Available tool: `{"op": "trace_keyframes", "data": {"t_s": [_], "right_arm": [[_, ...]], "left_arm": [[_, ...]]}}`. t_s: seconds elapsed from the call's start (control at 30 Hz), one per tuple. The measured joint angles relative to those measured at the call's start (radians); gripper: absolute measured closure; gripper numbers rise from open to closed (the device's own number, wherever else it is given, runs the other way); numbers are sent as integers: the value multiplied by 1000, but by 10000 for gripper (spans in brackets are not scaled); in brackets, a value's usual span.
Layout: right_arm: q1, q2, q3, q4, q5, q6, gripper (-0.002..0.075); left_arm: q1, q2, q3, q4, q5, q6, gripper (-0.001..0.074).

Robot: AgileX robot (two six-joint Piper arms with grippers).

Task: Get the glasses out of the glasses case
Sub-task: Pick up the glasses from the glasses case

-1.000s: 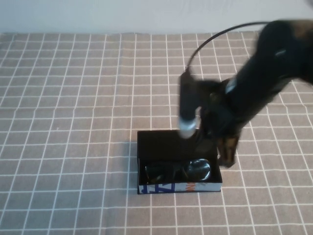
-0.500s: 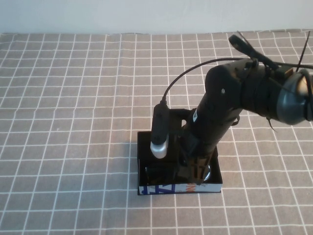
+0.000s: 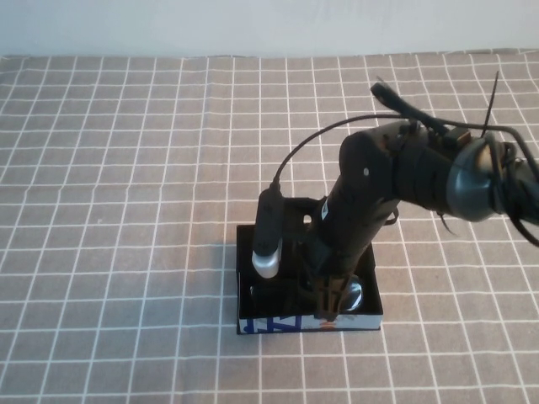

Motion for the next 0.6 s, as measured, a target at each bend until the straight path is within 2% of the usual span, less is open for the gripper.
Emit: {"op": "trace_keyframes", "data": {"t_s": [0.33,0.4,0.53,0.6], "right_arm": [[0,38,0,0,-23,0,451],[0,38,0,0,-24,0,496],[0,28,0,10,-19,12,660],[0,12,0,5,-14,36,669]], "left_arm": [[0,0,0,0,0,0,739],[0,0,0,0,0,0,739],[0,0,0,0,0,0,739],[0,0,0,0,0,0,739]]}}
